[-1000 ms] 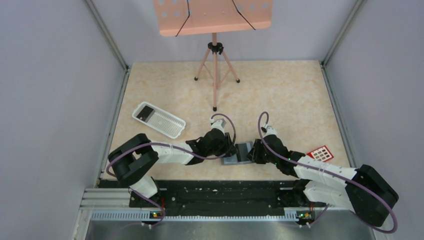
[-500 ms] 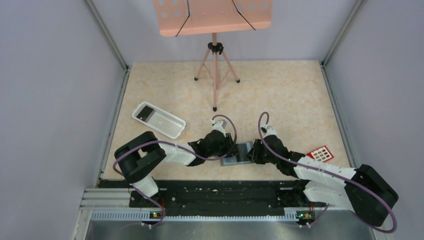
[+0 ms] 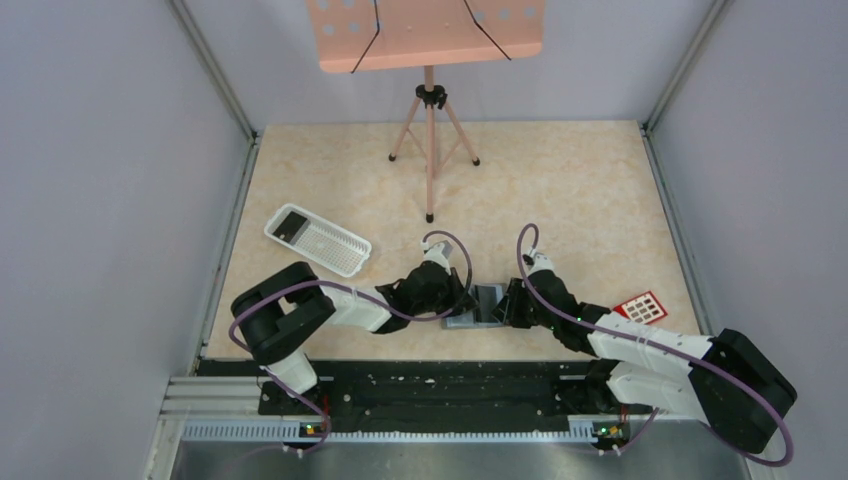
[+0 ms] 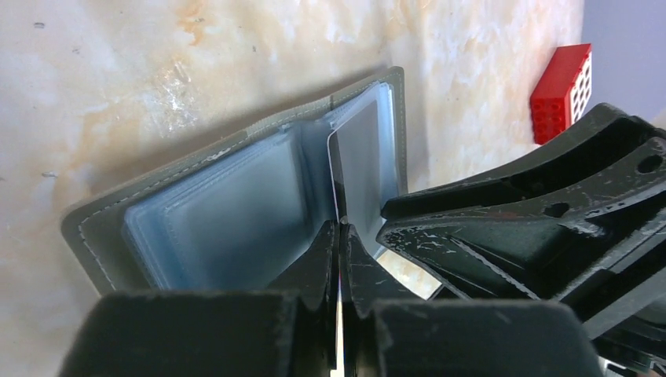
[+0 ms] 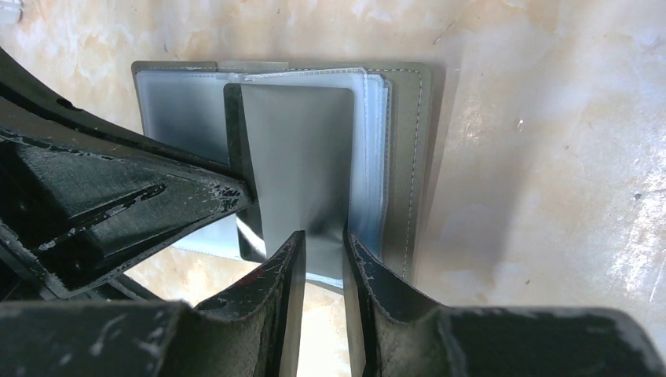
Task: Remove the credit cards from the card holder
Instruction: Remove the credit card from the card holder.
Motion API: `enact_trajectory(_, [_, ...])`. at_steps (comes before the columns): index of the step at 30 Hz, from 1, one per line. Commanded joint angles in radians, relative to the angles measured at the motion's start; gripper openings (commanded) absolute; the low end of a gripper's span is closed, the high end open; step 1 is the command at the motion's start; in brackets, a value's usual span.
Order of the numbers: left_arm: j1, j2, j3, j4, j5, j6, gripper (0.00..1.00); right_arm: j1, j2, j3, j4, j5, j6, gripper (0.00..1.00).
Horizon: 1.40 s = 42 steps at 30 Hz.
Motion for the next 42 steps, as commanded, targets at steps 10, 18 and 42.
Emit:
enact_trajectory(10, [0.000, -0.152, -0.056, -0.083, -0.039, -0.001, 0.00, -0.028, -0.012, 0.004, -0.054, 0.023, -0.023, 0.24])
enact_trajectory(18, [0.003, -0.271, -0.079, -0.187, -0.107, 0.041, 0.00, -0.029, -0.062, 0.044, -0.031, -0.023, -0.084, 0.27])
enact_trajectory(42, [0.006, -0.518, 0.002, -0.553, -0.194, -0.073, 0.00, -0.023, -0.239, 0.004, 0.457, -0.314, -0.624, 0.38])
